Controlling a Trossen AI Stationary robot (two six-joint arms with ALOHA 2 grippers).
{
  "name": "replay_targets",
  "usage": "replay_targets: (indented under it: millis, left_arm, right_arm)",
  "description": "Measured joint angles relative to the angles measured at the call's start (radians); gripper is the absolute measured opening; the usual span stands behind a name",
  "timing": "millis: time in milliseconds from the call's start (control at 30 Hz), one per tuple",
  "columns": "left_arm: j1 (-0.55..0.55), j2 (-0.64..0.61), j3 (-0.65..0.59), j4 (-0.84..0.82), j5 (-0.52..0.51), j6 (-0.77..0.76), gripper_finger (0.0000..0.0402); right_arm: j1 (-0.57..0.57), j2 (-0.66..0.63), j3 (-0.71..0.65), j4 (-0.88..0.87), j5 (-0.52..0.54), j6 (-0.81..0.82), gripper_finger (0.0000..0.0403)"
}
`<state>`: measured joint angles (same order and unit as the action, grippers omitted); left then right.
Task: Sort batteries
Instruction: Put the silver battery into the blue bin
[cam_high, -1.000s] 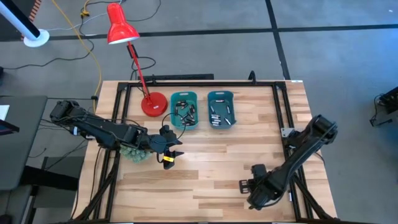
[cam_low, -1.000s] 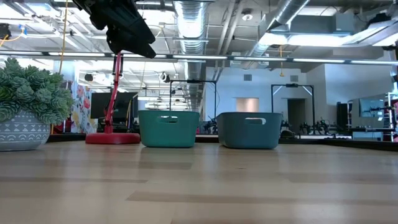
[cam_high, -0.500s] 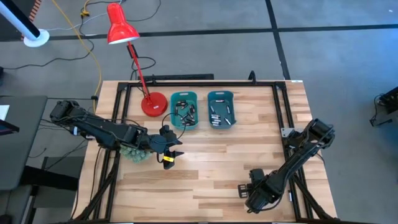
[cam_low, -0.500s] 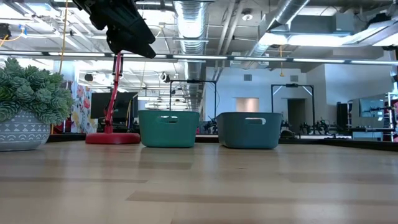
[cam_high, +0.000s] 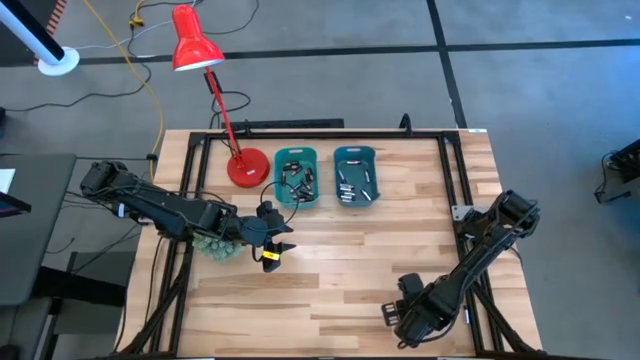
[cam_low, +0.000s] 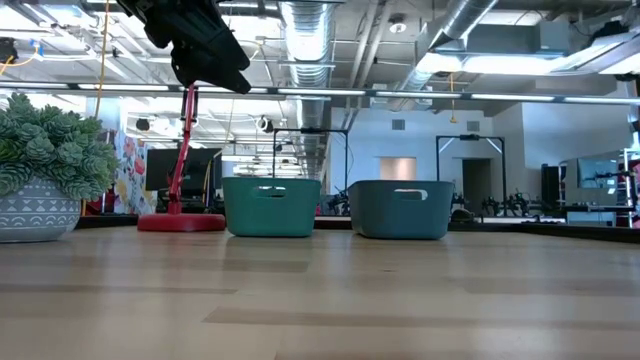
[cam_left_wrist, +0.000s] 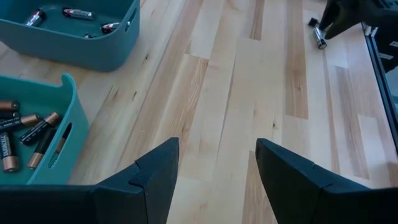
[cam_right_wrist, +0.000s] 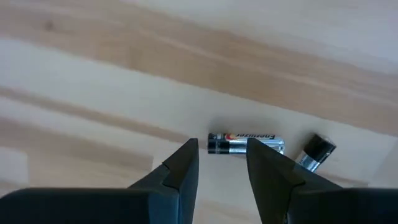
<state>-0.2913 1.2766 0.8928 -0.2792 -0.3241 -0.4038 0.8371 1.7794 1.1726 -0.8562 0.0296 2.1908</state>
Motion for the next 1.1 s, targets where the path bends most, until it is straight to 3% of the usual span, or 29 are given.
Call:
replay_targets:
  millis: [200, 500, 633, 933, 1100]
  left_arm:
    - [0.000, 0.000, 0.000, 0.000, 0.000, 0.000, 0.0210]
    - [0.000, 0.000, 0.000, 0.000, 0.000, 0.000, 0.0210]
    - [0.000, 0.000, 0.000, 0.000, 0.000, 0.000, 0.0210]
    - [0.000, 0.000, 0.000, 0.000, 0.000, 0.000, 0.0210]
    - [0.000, 0.000, 0.000, 0.000, 0.000, 0.000, 0.0210]
  right_arm:
    - [-0.010, 0.000, 0.027, 0.001, 0.000, -0.220, 0.0148]
    - [-0.015, 0.000, 0.064, 0.002, -0.005, -0.921, 0.0148]
    - [-0.011, 0.000, 0.065, 0.000, -0.007, -1.155, 0.0148]
    - [-0.006, 0.000, 0.065, -0.018, -0.043, -1.426, 0.0148]
    - [-0.003, 0.002, 0.061, -0.049, -0.048, -1.460, 0.0148]
